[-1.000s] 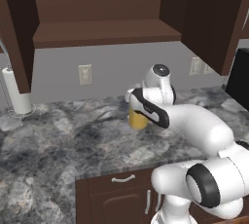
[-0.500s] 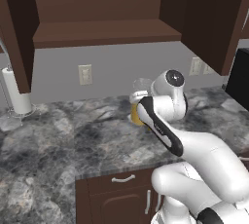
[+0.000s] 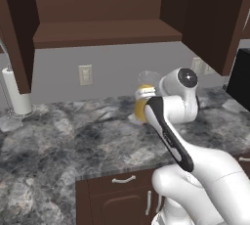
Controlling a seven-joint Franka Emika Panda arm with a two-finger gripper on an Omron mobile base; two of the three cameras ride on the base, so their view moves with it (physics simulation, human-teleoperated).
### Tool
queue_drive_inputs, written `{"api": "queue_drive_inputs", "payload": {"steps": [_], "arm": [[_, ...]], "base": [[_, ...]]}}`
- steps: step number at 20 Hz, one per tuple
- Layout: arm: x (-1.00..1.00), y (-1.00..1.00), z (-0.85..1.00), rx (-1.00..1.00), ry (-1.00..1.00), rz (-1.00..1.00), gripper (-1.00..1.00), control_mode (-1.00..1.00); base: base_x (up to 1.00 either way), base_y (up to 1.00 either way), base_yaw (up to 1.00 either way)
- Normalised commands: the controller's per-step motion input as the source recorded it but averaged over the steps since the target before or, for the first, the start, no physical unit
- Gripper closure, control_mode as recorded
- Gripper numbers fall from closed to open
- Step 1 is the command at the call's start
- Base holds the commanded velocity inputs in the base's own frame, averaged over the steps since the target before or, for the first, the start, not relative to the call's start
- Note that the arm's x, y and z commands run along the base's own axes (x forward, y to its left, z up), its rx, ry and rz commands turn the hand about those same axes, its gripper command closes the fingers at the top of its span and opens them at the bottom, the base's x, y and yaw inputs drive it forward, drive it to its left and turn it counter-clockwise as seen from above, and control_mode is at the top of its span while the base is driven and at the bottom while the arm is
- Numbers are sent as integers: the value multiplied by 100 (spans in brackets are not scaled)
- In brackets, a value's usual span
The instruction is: There is a tray on the dining counter. Grab the cup, mug, and pitcher and place them on the tray. The pitcher may be placed next to the tray if it cannot fit the tray.
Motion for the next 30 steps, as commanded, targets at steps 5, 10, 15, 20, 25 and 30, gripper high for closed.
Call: {"api": "queue_drive_inputs", "payload": {"steps": [5,10,15,20,25,30], "arm": [[-27,-1,52,0,0,0,100,-100],[-31,0,32,0,0,0,100,-100],[-16,0,37,0,0,0,100,-100],[-15,0,31,0,0,2,100,-100],[-24,0,13,0,0,2,100,-100],[-21,0,1,0,0,1,100,-100]], "base": [[0,0,0],[0,0,0],[0,0,0],[0,0,0],[0,0,0],[0,0,0]]}}
